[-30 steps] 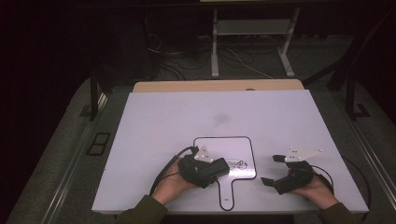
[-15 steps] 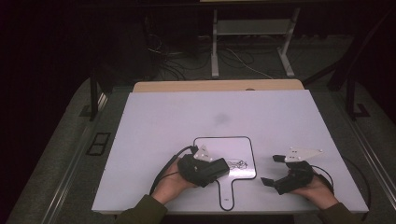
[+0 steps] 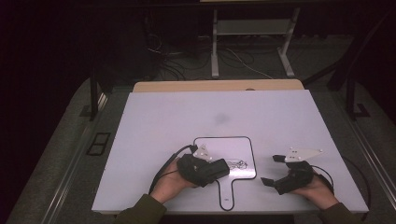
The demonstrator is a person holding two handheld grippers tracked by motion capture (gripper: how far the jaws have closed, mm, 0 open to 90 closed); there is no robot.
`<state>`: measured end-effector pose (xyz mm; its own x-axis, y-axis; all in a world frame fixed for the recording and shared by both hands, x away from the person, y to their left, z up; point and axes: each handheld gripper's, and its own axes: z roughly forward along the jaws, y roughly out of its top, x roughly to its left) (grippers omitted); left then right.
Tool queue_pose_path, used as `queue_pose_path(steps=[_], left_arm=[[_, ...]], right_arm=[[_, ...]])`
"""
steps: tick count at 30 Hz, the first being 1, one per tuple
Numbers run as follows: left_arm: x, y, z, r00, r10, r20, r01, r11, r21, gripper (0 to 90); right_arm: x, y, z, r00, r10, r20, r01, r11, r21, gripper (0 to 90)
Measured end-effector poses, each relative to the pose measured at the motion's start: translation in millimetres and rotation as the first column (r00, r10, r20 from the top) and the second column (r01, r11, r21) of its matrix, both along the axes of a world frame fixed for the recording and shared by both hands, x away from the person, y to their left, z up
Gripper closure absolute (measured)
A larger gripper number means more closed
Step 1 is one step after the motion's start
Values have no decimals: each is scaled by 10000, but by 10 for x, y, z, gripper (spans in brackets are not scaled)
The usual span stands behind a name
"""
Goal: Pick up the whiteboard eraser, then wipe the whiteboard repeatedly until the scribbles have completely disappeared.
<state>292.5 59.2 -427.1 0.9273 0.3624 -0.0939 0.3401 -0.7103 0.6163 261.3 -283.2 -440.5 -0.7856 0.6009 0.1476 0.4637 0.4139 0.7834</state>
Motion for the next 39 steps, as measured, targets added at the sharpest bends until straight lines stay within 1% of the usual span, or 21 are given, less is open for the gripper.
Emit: queue_pose_path(steps=[3,7,12,17,20,21,22,23,24,27,29,34,36,39], left_arm=[[9,25,30,10000,45,24,-45,9999,-159,393],[33,66,73,9999,101,69,-99,9997,-230,393],[82,112,127,9996,195,180,-188,9989,-420,393],[176,133,161,9993,122,346,-103,9984,-550,392],[231,133,182,9994,130,322,-107,9976,-685,392],[249,134,189,9993,37,374,-12,9977,-676,392],[264,126,194,9994,68,328,-43,9972,-750,392],[284,125,203,9995,27,309,-5,9975,-707,392],[301,119,202,9996,48,294,-25,9970,-773,392],[352,115,203,9994,-22,335,46,9975,-708,391],[394,102,204,9994,-73,352,92,9984,-550,391],[480,39,200,9986,-96,517,125,9984,-553,392],[517,9,192,9982,-187,566,211,9989,-414,392],[557,-35,162,9984,-126,553,146,9993,-348,392]], right_arm=[[-2,0,1,10000,0,-2,0,10000,10,0],[-5,2,1,10000,-24,3,24,10000,9,0],[-8,4,0,10000,0,0,0,10000,-1,0],[1,-6,4,10000,-19,12,19,10000,30,0],[10,-8,3,10000,-50,4,50,10000,34,0],[13,-8,2,10000,-56,8,56,10000,43,0],[13,-7,0,10000,-65,5,65,10000,59,0],[11,-4,-1,10000,-60,-9,60,10000,48,0],[9,-2,-1,10000,-51,-7,51,10000,43,0],[1,-4,1,10000,-43,11,43,10000,33,0],[1,-7,3,10000,-52,-6,52,10000,48,0],[5,-9,0,10000,-64,-31,64,10000,56,0],[5,-9,0,10000,-66,-34,66,10000,59,0],[7,-9,-3,10000,-76,-40,76,10000,47,0]])
